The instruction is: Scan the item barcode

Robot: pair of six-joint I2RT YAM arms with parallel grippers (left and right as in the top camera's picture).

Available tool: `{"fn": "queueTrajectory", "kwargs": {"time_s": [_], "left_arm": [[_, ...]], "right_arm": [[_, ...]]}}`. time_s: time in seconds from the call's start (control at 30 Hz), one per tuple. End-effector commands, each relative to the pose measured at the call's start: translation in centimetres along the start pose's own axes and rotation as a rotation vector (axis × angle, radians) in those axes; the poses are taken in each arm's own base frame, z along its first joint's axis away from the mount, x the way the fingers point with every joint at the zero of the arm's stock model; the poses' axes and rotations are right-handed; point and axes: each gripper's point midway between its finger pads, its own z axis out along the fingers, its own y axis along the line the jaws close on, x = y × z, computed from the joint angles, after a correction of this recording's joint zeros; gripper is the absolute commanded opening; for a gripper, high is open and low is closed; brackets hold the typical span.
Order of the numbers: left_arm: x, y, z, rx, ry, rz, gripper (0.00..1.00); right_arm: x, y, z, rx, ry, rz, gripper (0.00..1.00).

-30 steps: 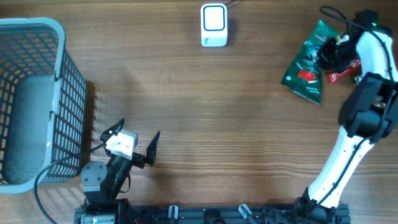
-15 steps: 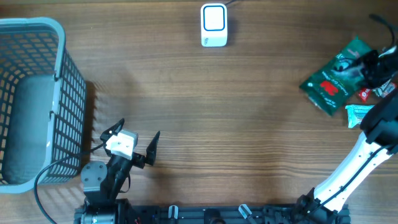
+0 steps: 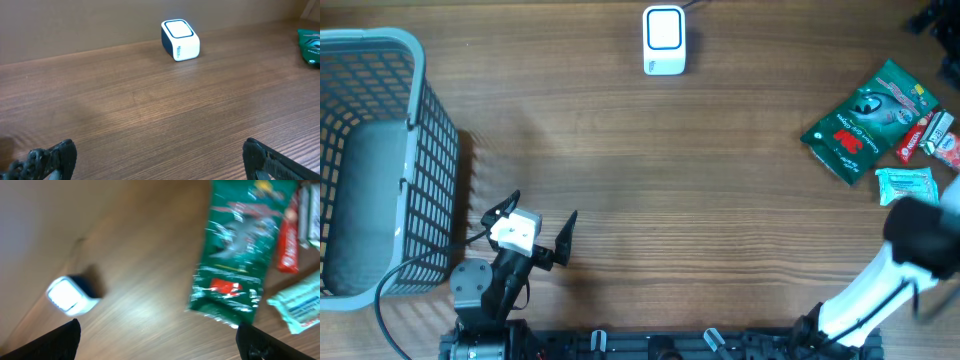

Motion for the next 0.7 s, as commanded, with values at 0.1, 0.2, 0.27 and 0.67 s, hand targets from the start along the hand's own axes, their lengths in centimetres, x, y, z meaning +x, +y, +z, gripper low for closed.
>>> {"fn": "queueTrajectory", "kwargs": {"time_s": [0.1,0.2,0.27,0.67], "left_arm": [[0.1,-0.2,0.0,0.010,0.001,-0.009,1.00],[0.1,-0.2,0.0,0.010,0.001,-0.010,1.00],[0.1,-0.2,0.0,0.010,0.001,-0.009,1.00],[0.1,-0.2,0.0,0.010,0.001,-0.009,1.00]], "right_arm": [[8.7,10.0,-15.7,-0.237,-0.226,-0.354,1.00],[12.0,11.4,-20.4,-0.323,-0.297,-0.425,1.00],[13.9,11.8,-23.1,-0.399,-0.314,-0.401,1.00],[16.4,9.3,-29.3,-0.420,-0.483,-0.346,1.00]]}}
